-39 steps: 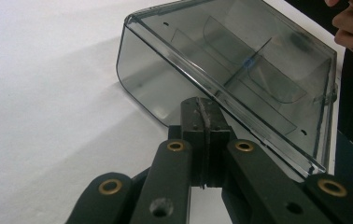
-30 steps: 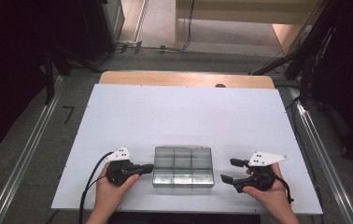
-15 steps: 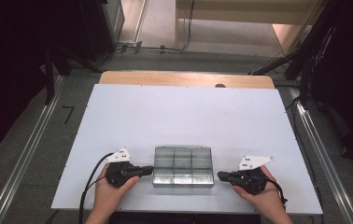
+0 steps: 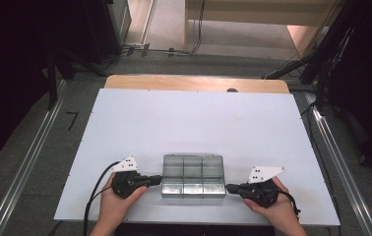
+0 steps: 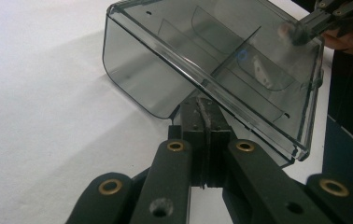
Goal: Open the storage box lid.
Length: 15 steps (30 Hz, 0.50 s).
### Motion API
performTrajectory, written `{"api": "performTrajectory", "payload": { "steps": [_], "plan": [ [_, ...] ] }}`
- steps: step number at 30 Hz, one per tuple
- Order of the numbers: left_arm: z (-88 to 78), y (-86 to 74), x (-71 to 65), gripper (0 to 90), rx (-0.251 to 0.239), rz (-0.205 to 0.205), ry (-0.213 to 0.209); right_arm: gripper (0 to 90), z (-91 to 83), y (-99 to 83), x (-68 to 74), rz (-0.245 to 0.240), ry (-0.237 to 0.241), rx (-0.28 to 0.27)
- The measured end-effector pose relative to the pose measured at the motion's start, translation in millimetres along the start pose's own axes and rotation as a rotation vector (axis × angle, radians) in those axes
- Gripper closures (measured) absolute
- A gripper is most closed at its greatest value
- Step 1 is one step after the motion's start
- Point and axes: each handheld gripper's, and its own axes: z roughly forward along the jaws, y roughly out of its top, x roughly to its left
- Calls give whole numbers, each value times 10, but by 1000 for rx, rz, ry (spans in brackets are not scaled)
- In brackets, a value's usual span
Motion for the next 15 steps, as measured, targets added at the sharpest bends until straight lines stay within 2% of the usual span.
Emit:
{"api": "performTrajectory", "payload": {
  "steps": [5,15],
  "plan": [
    [1,2,-12,895,0,9,-6,880,-19,-7,-5,-1,13,-16],
    [-14,4,-22,895,-2,11,-17,881,-23,-10,-4,-5,10,-18]
  ]
}}
